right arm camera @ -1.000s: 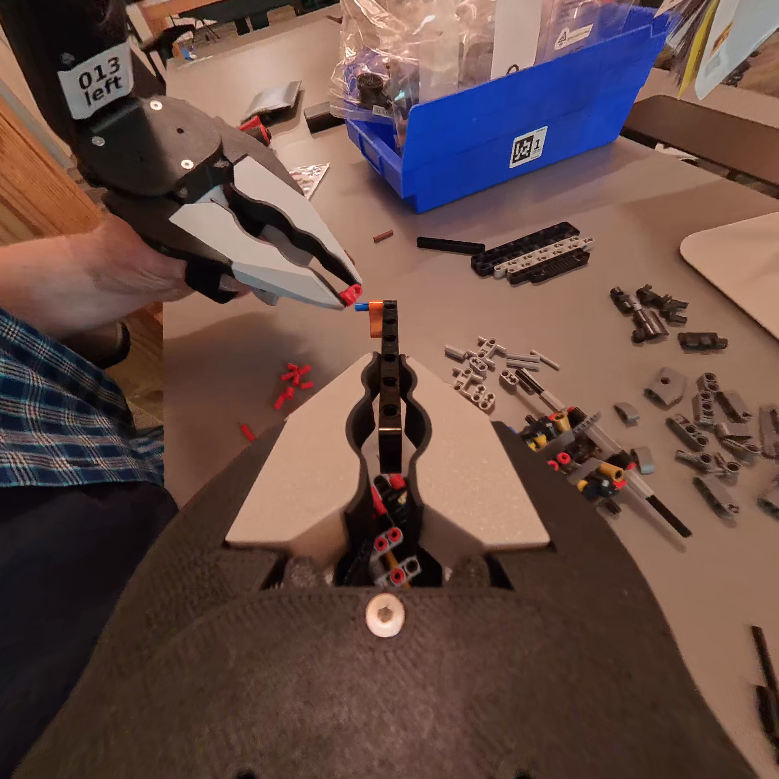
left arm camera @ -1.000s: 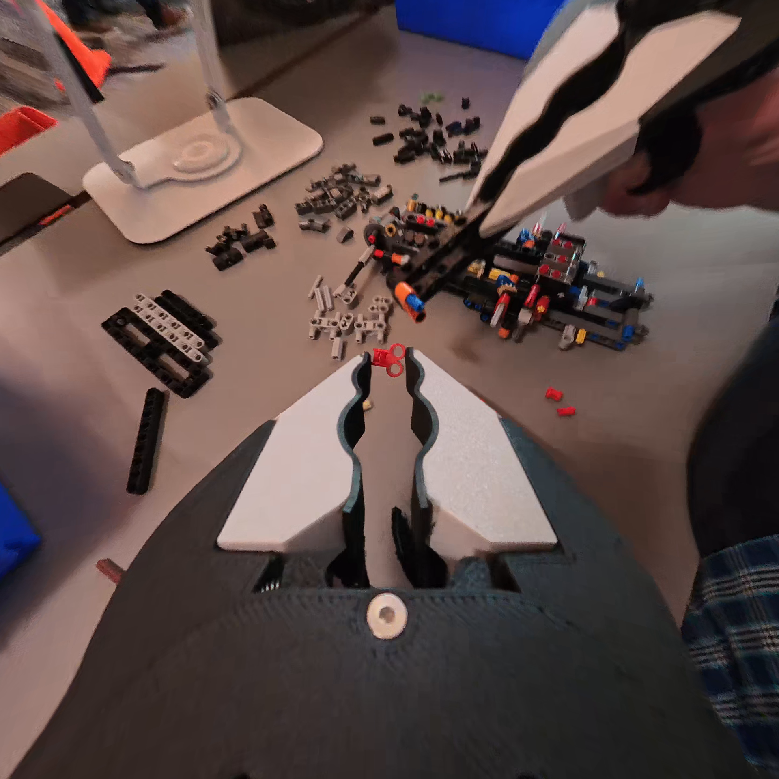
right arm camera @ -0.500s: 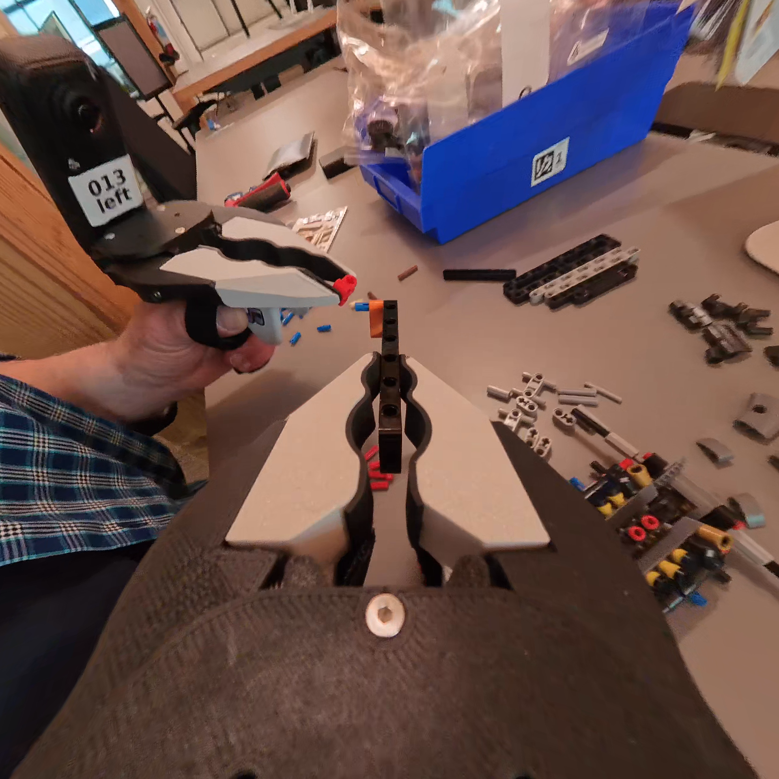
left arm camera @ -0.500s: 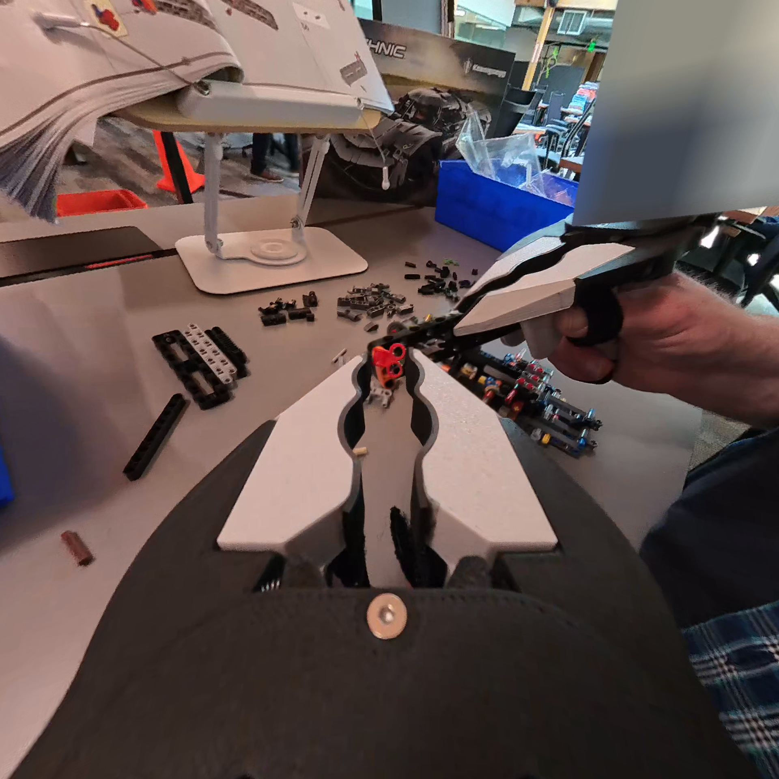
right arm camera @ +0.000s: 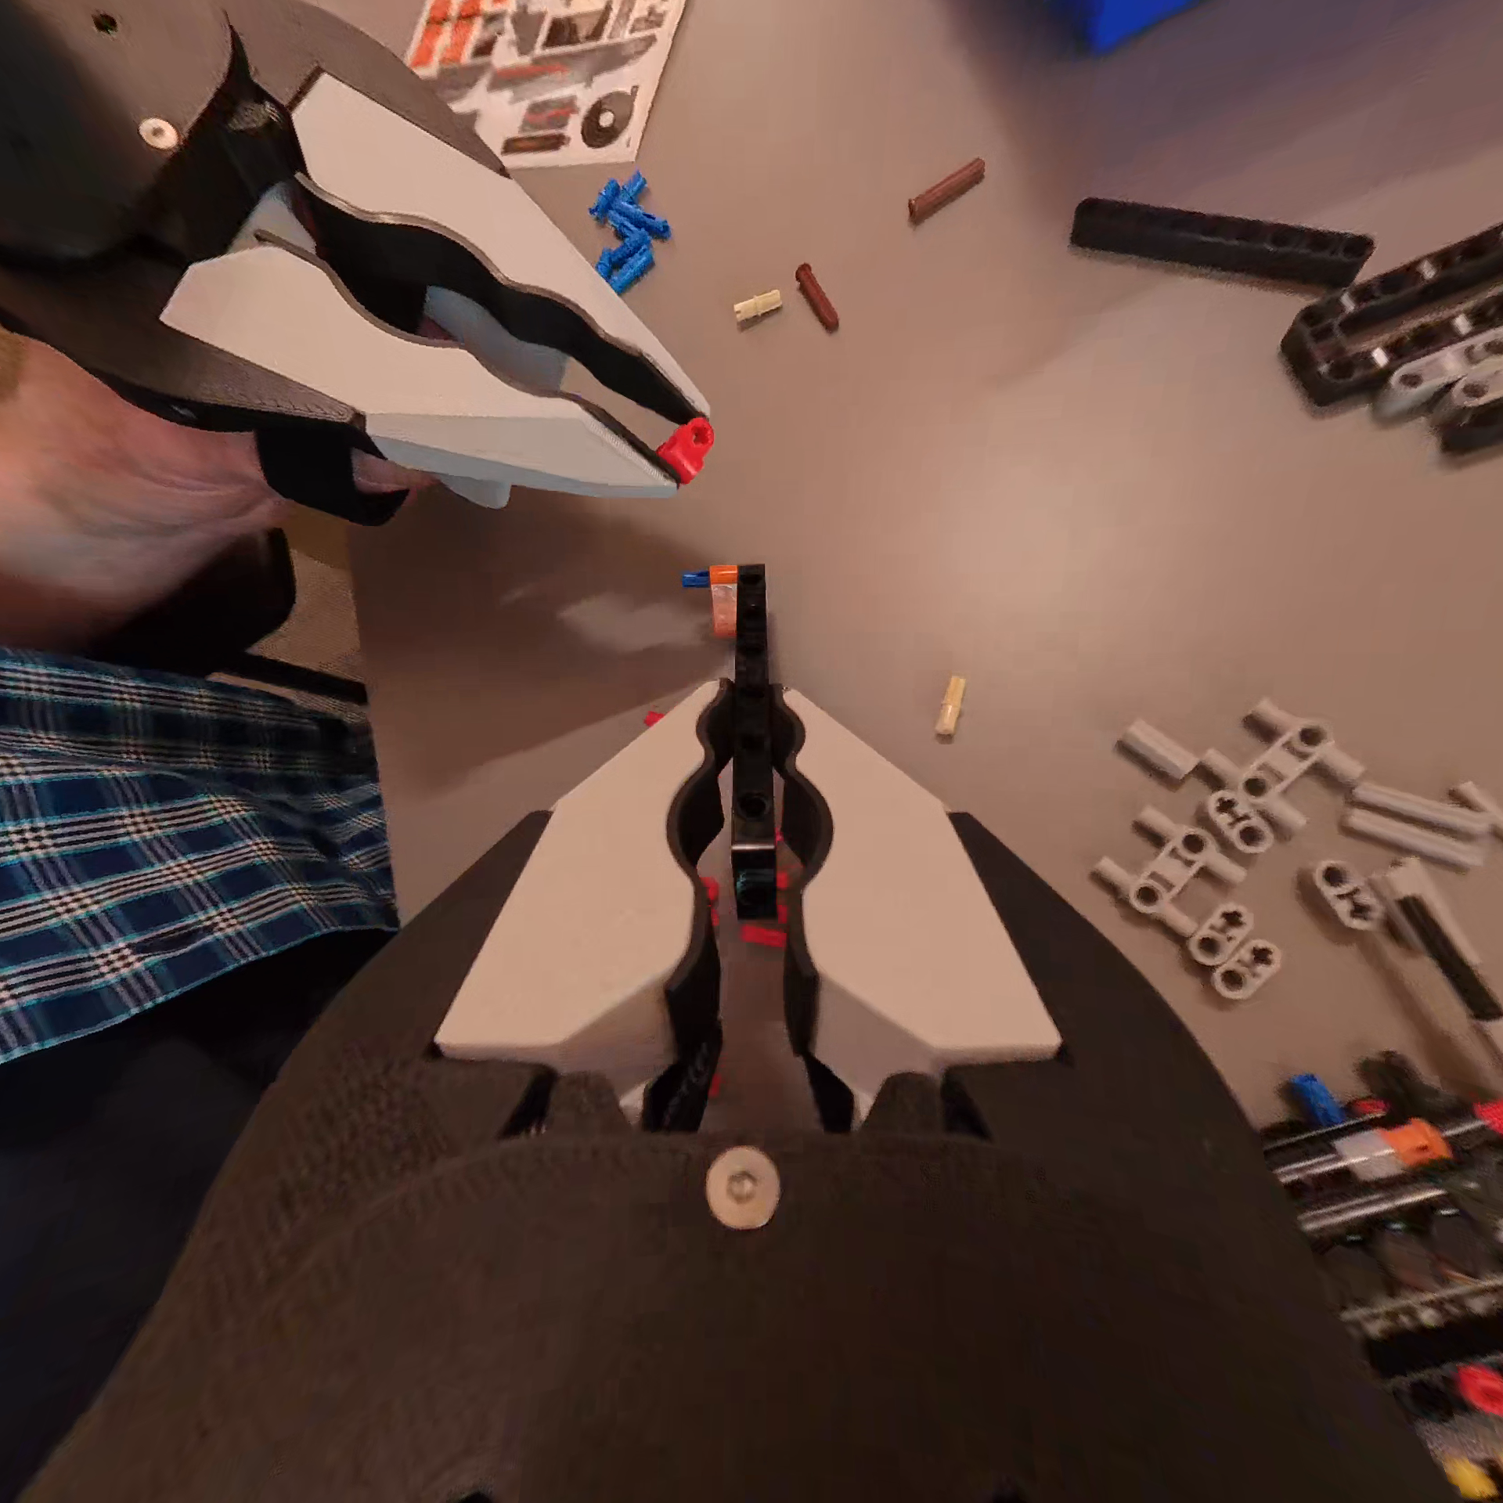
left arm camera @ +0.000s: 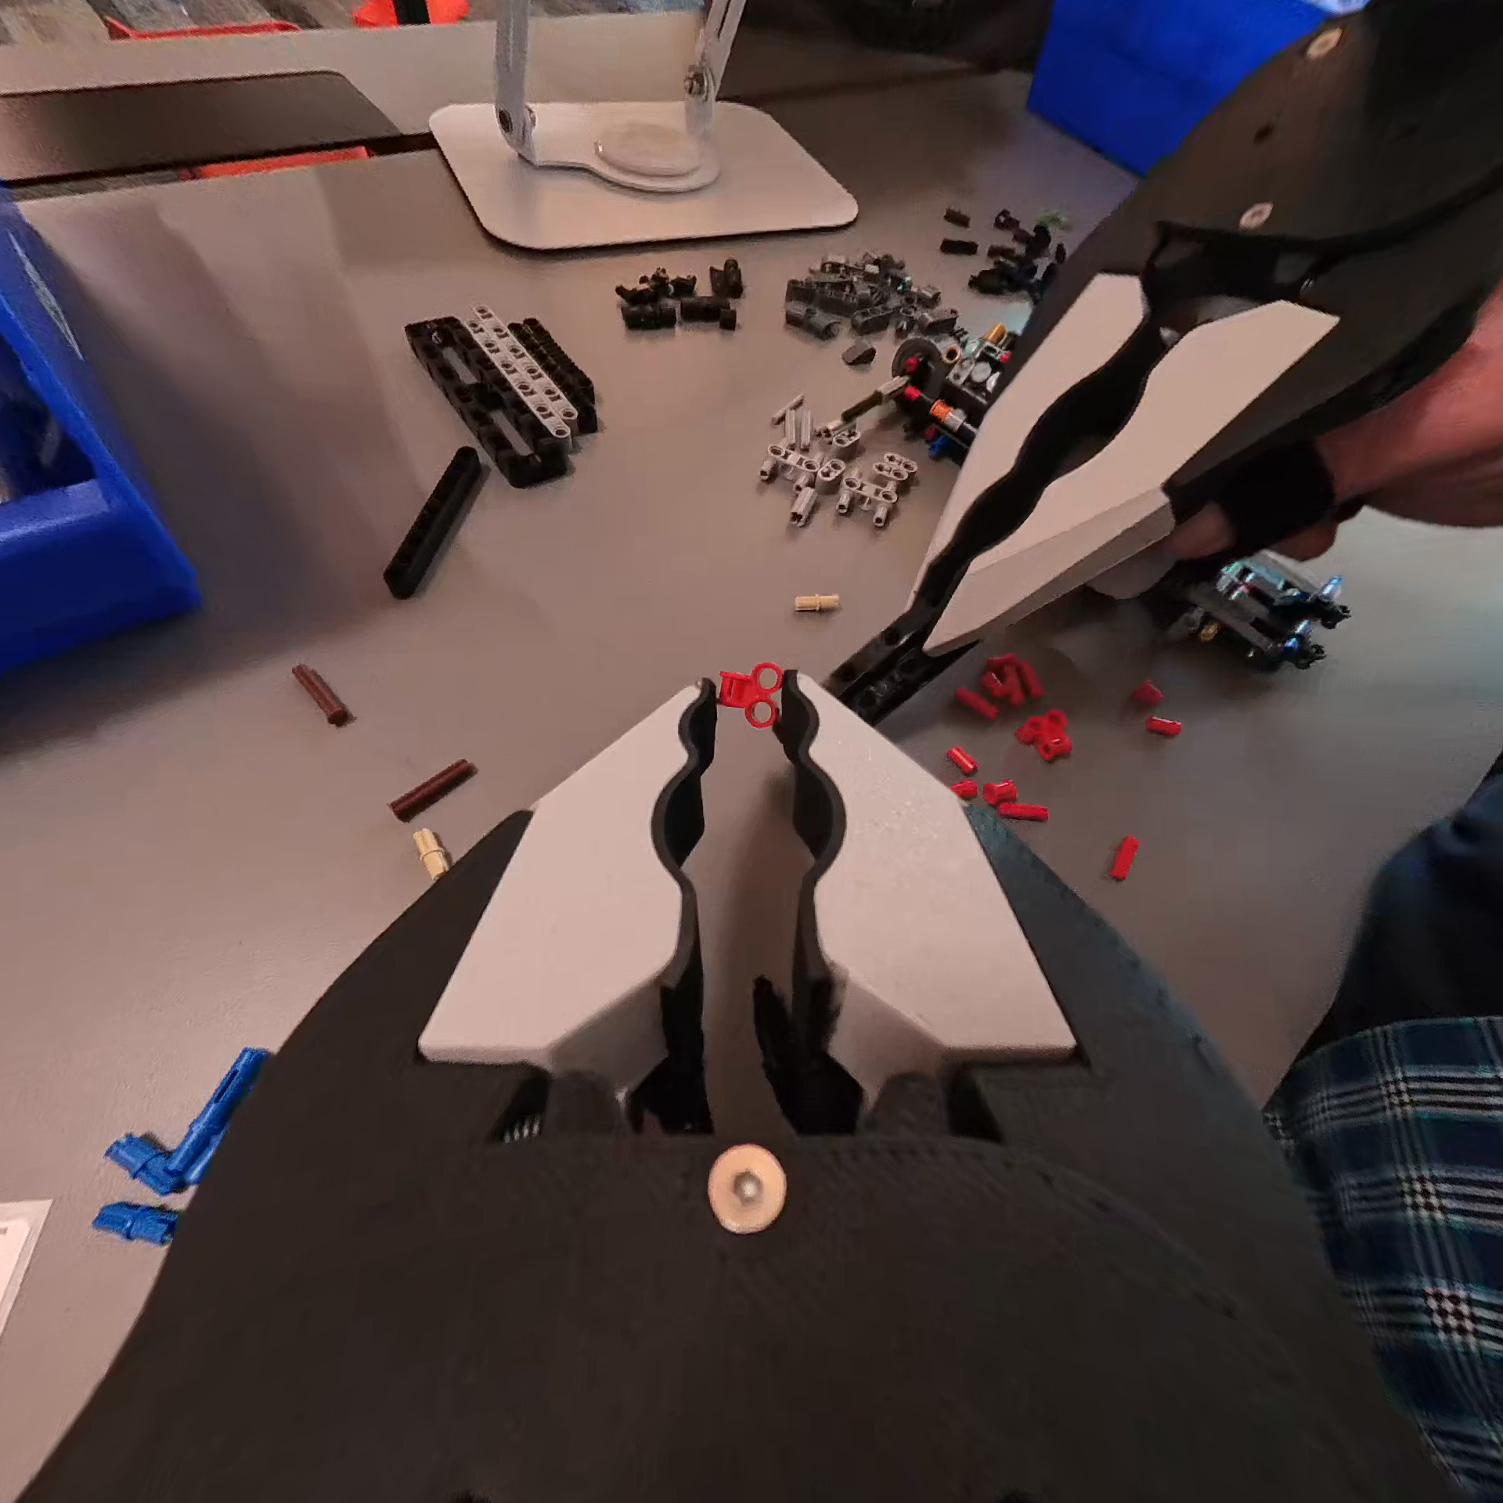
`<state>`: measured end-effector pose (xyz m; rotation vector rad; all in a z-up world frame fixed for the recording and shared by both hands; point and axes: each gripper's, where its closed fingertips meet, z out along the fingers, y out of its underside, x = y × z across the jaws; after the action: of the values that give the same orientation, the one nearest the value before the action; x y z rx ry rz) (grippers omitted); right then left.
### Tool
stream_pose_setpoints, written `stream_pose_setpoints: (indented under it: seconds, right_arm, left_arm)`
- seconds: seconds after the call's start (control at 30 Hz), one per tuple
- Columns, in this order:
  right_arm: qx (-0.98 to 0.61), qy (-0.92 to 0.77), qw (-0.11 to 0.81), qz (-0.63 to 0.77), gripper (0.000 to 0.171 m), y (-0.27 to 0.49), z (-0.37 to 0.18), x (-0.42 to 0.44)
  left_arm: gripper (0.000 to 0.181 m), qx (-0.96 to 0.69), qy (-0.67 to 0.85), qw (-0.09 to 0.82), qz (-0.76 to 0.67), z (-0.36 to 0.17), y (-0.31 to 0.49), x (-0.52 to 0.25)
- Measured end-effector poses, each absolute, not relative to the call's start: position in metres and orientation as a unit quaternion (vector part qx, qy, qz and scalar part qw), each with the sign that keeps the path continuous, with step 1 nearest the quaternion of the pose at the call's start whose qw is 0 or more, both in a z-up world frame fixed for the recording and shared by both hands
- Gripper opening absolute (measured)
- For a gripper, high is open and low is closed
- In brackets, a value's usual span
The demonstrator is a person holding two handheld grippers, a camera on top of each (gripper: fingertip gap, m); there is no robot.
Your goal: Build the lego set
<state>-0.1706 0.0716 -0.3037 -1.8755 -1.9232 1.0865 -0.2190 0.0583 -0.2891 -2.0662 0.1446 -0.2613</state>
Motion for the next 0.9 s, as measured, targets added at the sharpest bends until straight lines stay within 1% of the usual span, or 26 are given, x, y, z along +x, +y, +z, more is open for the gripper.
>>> stream_pose_setpoints:
  seconds: [0.13, 0.27, 0.47, 0.6, 0.73, 0.9]
  right_arm:
    - [-0.635, -0.693, 0.115, 0.323, 0.005, 0.074, -0.304, -0.173]
    - [-0.633, -0.713, 0.06, 0.296, 0.005, 0.075, -0.31, -0.172]
    - [-0.607, -0.744, 0.002, 0.278, 0.005, 0.079, -0.309, -0.179]
    - [-0.584, -0.752, -0.073, 0.295, 0.005, 0.076, -0.307, -0.186]
    - [-0.529, -0.784, -0.148, 0.289, 0.005, 0.062, -0.31, -0.189]
    - [-0.48, -0.823, -0.189, 0.239, 0.006, 0.062, -0.319, -0.199]
  left_arm:
    - [0.014, -0.857, 0.054, 0.497, -0.126, -0.293, 0.058, -0.221]
    - [0.014, -0.858, 0.053, 0.494, -0.13, -0.294, 0.056, -0.223]
    - [0.014, -0.854, 0.049, 0.501, -0.128, -0.29, 0.053, -0.227]
    - [0.014, -0.848, 0.043, 0.513, -0.125, -0.282, 0.05, -0.232]
    - [0.015, -0.844, 0.039, 0.52, -0.12, -0.277, 0.047, -0.238]
    - [0.014, -0.841, 0.033, 0.525, -0.125, -0.275, 0.046, -0.241]
